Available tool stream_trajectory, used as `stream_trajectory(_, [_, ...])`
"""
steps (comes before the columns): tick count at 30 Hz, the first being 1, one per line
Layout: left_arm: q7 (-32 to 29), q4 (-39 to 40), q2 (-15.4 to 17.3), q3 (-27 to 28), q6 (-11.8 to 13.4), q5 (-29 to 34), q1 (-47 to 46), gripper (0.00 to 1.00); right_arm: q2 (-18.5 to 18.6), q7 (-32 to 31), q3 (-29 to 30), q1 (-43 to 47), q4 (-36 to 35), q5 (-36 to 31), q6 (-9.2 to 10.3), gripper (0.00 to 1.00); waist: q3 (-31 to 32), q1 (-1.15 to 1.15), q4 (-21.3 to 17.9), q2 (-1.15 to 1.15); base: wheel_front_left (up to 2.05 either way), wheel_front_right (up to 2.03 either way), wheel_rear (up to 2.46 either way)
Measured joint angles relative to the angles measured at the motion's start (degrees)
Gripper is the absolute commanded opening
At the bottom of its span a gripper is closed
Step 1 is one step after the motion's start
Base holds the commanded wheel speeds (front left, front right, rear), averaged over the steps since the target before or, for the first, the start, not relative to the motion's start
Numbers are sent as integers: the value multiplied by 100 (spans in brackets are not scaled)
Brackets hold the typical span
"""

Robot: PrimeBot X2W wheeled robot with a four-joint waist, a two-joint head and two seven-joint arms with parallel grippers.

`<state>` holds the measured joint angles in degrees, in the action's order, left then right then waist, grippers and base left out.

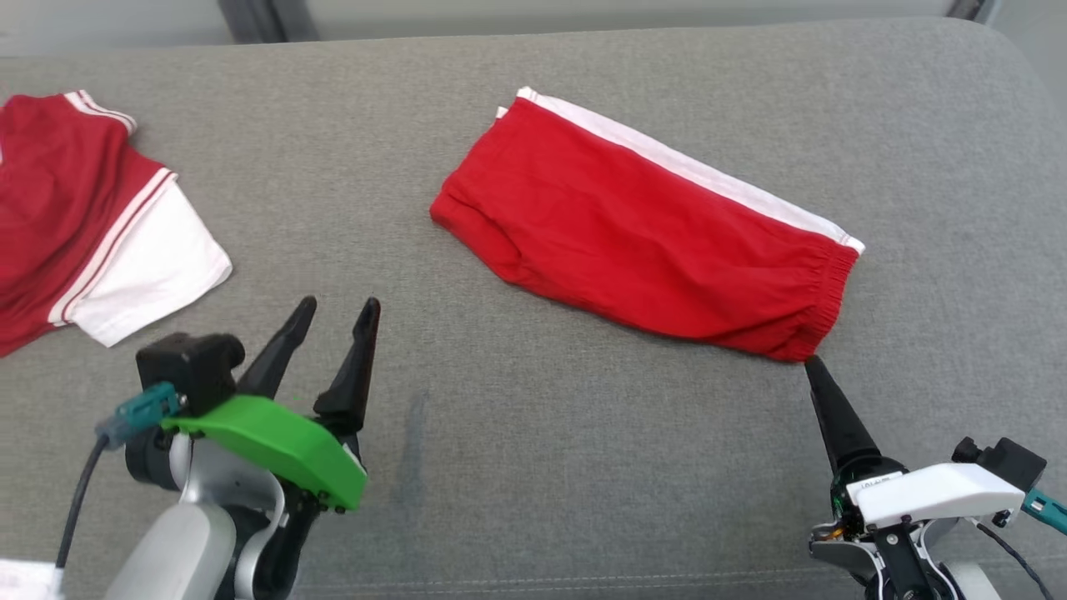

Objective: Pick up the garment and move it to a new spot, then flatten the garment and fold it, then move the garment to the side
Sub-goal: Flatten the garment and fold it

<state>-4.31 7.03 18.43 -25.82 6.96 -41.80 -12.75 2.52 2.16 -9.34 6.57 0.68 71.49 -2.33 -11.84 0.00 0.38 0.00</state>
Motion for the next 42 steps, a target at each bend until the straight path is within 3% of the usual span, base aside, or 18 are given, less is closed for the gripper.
stream_trajectory(9, [235,511,-326,160,13,-148,1119,100,-19,178,336,-68,136,539,447,100,178,0,506,0,0,0,0])
stream_trajectory(15, [324,771,-249,355,13,64,1304,100,-13,192,423,-280,270,592,704,100,72,0,638,0,0,0,0])
stream_trajectory(20, [343,1036,-230,501,13,137,1412,100,-13,234,464,-374,397,673,798,100,-61,0,700,0,0,0,0])
stream_trajectory(42, [188,1584,-394,835,13,472,1869,100,-8,356,430,-1116,749,875,797,100,-470,0,665,0,0,0,0])
